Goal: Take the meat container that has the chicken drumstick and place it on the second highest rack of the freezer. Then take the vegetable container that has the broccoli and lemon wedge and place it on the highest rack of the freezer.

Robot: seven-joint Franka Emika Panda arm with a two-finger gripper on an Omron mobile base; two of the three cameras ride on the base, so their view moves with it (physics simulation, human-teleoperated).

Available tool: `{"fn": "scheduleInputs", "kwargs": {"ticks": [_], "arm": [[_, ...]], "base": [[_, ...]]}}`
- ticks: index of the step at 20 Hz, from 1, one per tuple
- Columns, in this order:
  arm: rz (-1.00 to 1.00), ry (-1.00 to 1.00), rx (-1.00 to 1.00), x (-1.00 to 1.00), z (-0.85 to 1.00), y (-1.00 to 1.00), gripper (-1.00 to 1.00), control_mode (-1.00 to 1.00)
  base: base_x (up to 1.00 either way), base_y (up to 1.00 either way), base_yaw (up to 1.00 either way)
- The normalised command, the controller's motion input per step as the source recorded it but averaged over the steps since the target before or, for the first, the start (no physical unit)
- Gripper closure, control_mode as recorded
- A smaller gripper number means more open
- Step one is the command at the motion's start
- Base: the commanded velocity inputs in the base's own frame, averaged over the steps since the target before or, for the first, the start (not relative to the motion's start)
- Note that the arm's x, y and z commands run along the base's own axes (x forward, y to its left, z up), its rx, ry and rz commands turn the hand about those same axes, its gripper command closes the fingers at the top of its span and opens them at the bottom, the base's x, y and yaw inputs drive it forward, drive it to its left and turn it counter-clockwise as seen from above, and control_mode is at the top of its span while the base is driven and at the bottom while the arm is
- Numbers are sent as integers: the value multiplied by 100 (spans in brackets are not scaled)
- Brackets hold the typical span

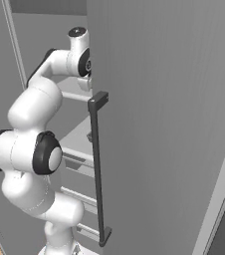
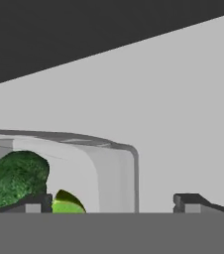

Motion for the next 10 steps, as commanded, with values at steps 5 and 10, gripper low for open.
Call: {"fn": "scheduleInputs", "kwargs": {"ticks": [5, 10], "arm": [[0, -31, 0, -68, 11, 0, -100, -100], [0, -31, 0, -90, 17, 2, -100, -100]], "base": [[0, 0, 0], [0, 0, 0]]}}
